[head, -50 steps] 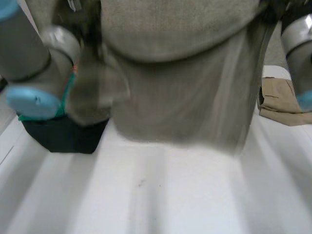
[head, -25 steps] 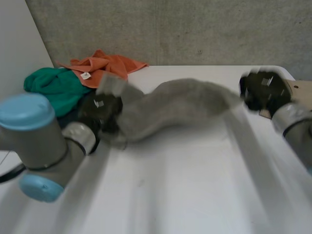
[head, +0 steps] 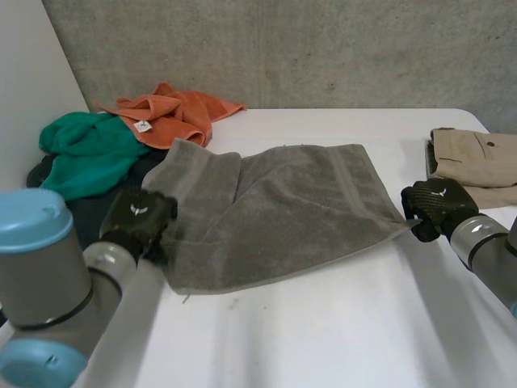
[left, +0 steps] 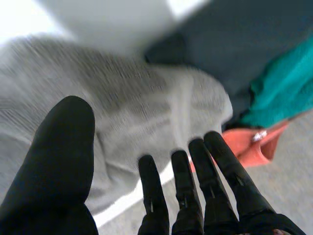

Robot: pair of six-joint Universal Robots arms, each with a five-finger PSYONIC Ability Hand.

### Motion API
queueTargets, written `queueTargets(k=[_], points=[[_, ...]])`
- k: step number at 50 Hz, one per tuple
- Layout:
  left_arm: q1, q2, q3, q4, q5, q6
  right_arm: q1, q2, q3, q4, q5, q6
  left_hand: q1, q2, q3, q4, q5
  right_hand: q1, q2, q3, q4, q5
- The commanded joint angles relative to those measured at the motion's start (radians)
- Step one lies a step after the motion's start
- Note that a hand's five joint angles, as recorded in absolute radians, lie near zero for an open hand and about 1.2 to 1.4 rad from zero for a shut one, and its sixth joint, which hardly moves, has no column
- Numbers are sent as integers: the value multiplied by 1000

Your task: Fold the laundry.

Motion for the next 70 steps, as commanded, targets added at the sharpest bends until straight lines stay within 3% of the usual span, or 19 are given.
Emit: queueTargets(k=[1, 4, 9, 22, 35, 38, 40, 46, 51, 54, 60, 63, 70], points=[[11, 33, -92, -96, 25, 9, 9, 4, 5, -1, -1, -1, 366, 378, 377, 373, 374, 258, 220, 203, 199, 214], [15, 26, -93, -111, 44, 8, 14, 2, 6, -1, -1, -1, 325, 337, 336, 333, 333, 258, 220, 203, 199, 214], [28, -26, -71, -104, 87, 15, 20, 4, 12, -1, -1, -1, 41, 52, 51, 48, 48, 258, 220, 203, 199, 214], [-7, -183, 86, -93, 79, 17, 17, -1, 26, -1, -5, -2, 46, 58, 57, 53, 54, 258, 220, 203, 199, 214], [-38, -269, 226, -92, 25, 23, 13, -2, 31, 0, -5, -4, 351, 363, 362, 359, 359, 258, 220, 203, 199, 214], [-39, -293, 252, -88, 22, 40, 11, -2, 31, 0, -1, -4, 553, 565, 564, 561, 561, 258, 220, 203, 199, 214], [-38, -307, 267, -87, 15, 60, 10, -5, 28, 3, 1, -4, 819, 831, 830, 827, 827, 258, 220, 203, 199, 214], [-39, -257, 259, -133, -27, 75, 3, -47, 11, 69, -7, -22, 821, 833, 832, 828, 828, 258, 220, 203, 199, 214], [-64, -100, 203, -242, -11, 95, -12, -146, -26, 276, -25, -180, 821, 833, 832, 828, 828, 258, 220, 203, 199, 214], [-90, 38, 171, -424, 21, 167, -46, -197, -67, 539, -28, -409, 821, 833, 832, 828, 828, 258, 220, 203, 199, 214], [-101, 60, 166, -666, 41, 290, -73, -200, -80, 914, 11, -749, 821, 833, 832, 828, 828, 258, 220, 203, 199, 214], [-104, 23, 181, -727, 36, 333, -70, -186, -84, 955, 71, -846, 821, 833, 832, 828, 828, 258, 220, 203, 199, 214], [-117, -136, 345, -662, -31, 371, -14, -108, -178, 855, 120, -765, 821, 833, 832, 828, 828, 258, 220, 203, 199, 214]])
